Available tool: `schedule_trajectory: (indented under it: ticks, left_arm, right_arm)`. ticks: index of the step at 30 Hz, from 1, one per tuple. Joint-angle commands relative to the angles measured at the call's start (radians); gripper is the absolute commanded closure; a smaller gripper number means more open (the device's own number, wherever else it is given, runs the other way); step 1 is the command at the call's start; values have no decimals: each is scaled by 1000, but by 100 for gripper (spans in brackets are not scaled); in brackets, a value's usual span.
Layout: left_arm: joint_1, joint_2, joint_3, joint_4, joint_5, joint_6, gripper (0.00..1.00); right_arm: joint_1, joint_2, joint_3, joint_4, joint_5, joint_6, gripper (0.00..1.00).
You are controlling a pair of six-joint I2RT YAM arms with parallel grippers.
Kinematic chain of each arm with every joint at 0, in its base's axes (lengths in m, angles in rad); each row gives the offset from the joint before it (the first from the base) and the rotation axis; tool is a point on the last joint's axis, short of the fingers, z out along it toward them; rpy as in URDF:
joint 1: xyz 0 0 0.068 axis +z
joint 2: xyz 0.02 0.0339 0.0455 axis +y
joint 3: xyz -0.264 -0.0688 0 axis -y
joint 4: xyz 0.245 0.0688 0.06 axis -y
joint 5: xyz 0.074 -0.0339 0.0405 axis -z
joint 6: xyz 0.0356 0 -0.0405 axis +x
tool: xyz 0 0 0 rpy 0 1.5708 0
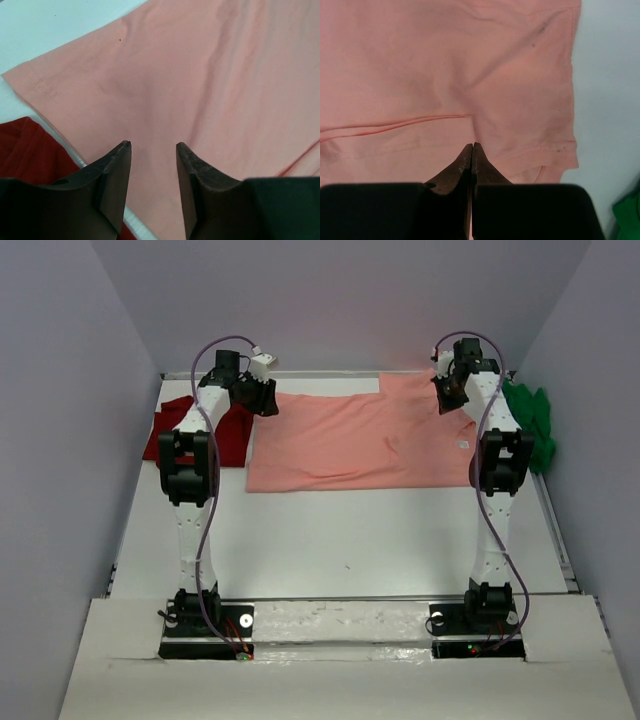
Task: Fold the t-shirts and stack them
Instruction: Fold the tshirt
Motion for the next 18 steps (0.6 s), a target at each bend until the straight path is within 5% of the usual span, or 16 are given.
schedule_trajectory:
  ticks: [1, 7, 10, 11, 18]
  left_arm:
    - [-22, 4, -18, 55, -111, -35, 54]
    - [-3, -10, -69, 213, -206, -148, 57]
    - [7, 20, -24, 265, -209, -165, 55]
    - [7, 33, -7, 268, -203, -164, 34]
    - [8, 154, 164, 282, -235, -192, 1]
  right_arm:
    - [-9, 35, 33, 67, 118, -14, 86]
    - [-9, 33, 26, 175, 170, 6, 57]
    - [-9, 49, 62, 186, 143, 18, 52]
    - [-9, 49, 62, 193, 137, 20, 51]
    - [-9, 21, 17, 221, 130, -2, 51]
